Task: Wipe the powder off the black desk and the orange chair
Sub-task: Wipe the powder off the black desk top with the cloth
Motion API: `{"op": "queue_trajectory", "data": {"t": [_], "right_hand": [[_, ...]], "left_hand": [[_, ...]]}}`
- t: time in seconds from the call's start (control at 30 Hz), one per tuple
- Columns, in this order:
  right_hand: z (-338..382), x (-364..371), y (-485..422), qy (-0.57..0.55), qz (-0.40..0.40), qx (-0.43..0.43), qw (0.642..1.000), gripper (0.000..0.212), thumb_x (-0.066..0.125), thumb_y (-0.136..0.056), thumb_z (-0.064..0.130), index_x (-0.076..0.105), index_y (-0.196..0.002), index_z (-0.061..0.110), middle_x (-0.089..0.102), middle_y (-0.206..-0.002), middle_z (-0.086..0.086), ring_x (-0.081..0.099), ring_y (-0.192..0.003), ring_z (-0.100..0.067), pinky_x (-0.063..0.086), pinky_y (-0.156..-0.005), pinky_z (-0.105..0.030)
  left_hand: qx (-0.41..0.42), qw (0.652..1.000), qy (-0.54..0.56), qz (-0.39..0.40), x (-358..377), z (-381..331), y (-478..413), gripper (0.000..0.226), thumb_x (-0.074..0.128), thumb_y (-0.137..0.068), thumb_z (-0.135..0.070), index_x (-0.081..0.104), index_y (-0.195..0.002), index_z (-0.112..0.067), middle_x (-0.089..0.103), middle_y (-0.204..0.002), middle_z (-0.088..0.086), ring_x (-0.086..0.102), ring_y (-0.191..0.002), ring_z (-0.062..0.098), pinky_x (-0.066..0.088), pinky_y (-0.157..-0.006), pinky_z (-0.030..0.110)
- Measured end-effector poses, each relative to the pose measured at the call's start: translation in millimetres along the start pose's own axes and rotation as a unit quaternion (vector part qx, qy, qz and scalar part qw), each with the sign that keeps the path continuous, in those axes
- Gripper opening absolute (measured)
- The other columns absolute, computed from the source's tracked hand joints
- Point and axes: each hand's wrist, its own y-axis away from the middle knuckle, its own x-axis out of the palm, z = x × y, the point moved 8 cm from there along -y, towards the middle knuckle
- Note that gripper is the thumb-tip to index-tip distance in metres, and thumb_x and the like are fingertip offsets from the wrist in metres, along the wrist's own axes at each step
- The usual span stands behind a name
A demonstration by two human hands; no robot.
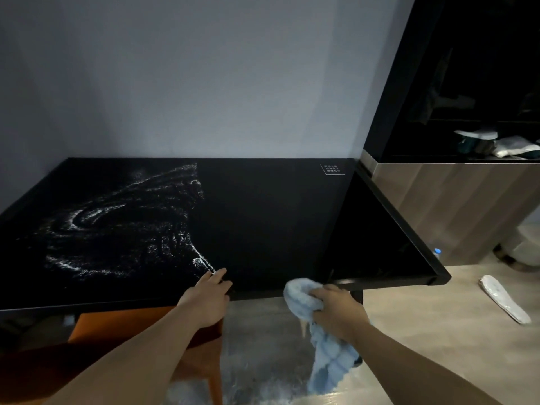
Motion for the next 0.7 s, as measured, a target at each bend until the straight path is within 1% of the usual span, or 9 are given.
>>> {"op": "queue_trajectory", "data": {"t": [0.1, 0.2, 0.27, 0.37, 0.47, 0.53, 0.63, 0.67, 0.7], "right_hand": [[-0.7, -5.6, -2.1, -0.029, -0.045, 0.021, 0.998, 0.042, 0.047, -0.088, 0.027, 0.046, -0.129, 0.035, 0.056, -0.119, 0.003, 0.054, -0.103, -0.02, 0.045, -0.081, -0.029], [8.3, -12.3, -10.1, -0.055, -0.052, 0.033, 0.997, 0.036, 0.046, -0.088, 0.026, 0.052, -0.122, 0.031, 0.062, -0.099, 0.002, 0.056, -0.084, -0.018, 0.04, -0.069, -0.027], [17.3, -21.0, -15.1, -0.087, -0.083, 0.031, 0.992, 0.031, 0.046, -0.089, 0.026, 0.053, -0.119, 0.027, 0.061, -0.096, 0.002, 0.055, -0.082, -0.018, 0.041, -0.069, -0.028], [34.5, -35.7, -22.3, -0.141, -0.124, 0.029, 0.982, 0.028, 0.049, -0.086, 0.026, 0.054, -0.113, 0.029, 0.058, -0.095, 0.005, 0.053, -0.08, -0.016, 0.039, -0.066, -0.028], [57.0, -46.3, -31.0, -0.186, -0.159, 0.033, 0.969, 0.028, 0.051, -0.082, 0.021, 0.055, -0.11, 0.026, 0.058, -0.1, 0.003, 0.055, -0.085, -0.017, 0.046, -0.069, -0.032], [72.3, -47.1, -40.6, -0.19, -0.165, 0.028, 0.968, 0.033, 0.052, -0.083, 0.021, 0.054, -0.115, 0.026, 0.056, -0.11, 0.003, 0.053, -0.093, -0.019, 0.048, -0.075, -0.034], [91.5, -32.4, -63.1, -0.178, -0.115, 0.021, 0.977, 0.049, 0.054, -0.087, 0.024, 0.044, -0.135, 0.027, 0.04, -0.138, -0.002, 0.042, -0.121, -0.027, 0.041, -0.097, -0.042], [96.6, -24.7, -69.9, -0.179, -0.098, 0.027, 0.979, 0.053, 0.054, -0.088, 0.026, 0.04, -0.139, 0.027, 0.033, -0.144, -0.003, 0.037, -0.127, -0.028, 0.037, -0.102, -0.042], [100.7, -16.0, -76.0, -0.167, -0.084, 0.043, 0.982, 0.055, 0.053, -0.088, 0.031, 0.035, -0.14, 0.029, 0.027, -0.148, -0.004, 0.033, -0.13, -0.029, 0.035, -0.103, -0.043]], "left_hand": [[-0.007, 1.0, -0.003, 0.0, -0.6, 4.2, 0.7, 0.049, 0.028, -0.102, -0.029, 0.018, -0.15, -0.02, -0.008, -0.159, -0.003, -0.005, -0.146, 0.023, 0.022, -0.116, 0.041], [-0.021, 1.0, 0.003, -0.006, 0.5, 11.7, 2.1, 0.048, 0.027, -0.102, -0.03, 0.019, -0.15, -0.022, -0.009, -0.158, -0.006, -0.006, -0.146, 0.024, 0.024, -0.115, 0.043], [-0.027, 1.0, 0.009, -0.008, 1.7, 16.9, 2.1, 0.048, 0.026, -0.102, -0.029, 0.018, -0.15, -0.023, -0.009, -0.158, -0.007, -0.007, -0.146, 0.024, 0.025, -0.115, 0.043], [-0.03, 0.999, 0.018, -0.014, -0.3, 24.6, 1.4, 0.049, 0.026, -0.102, -0.029, 0.017, -0.15, -0.022, -0.009, -0.158, -0.007, -0.008, -0.146, 0.023, 0.023, -0.116, 0.043], [-0.034, 0.999, 0.02, -0.016, -2.5, 34.9, 2.2, 0.049, 0.026, -0.103, -0.03, 0.015, -0.15, -0.021, -0.008, -0.159, -0.005, -0.007, -0.146, 0.023, 0.022, -0.116, 0.042], [-0.037, 0.999, 0.025, -0.019, -5.6, 44.9, 1.6, 0.05, 0.027, -0.103, -0.03, 0.015, -0.15, -0.021, -0.007, -0.159, -0.005, -0.008, -0.146, 0.022, 0.023, -0.116, 0.041], [-0.04, 0.998, 0.033, -0.018, -11.3, 63.3, -2.3, 0.05, 0.026, -0.103, -0.03, 0.013, -0.15, -0.02, -0.007, -0.159, -0.004, -0.008, -0.146, 0.023, 0.023, -0.116, 0.04], [-0.04, 0.999, 0.033, -0.016, -13.0, 70.6, -4.5, 0.051, 0.026, -0.103, -0.03, 0.012, -0.15, -0.02, -0.007, -0.159, -0.004, -0.009, -0.146, 0.023, 0.022, -0.116, 0.04], [-0.041, 0.999, 0.032, -0.014, -14.2, 79.0, -6.9, 0.051, 0.026, -0.103, -0.03, 0.011, -0.151, -0.02, -0.008, -0.159, -0.004, -0.009, -0.146, 0.022, 0.022, -0.116, 0.04]]}}
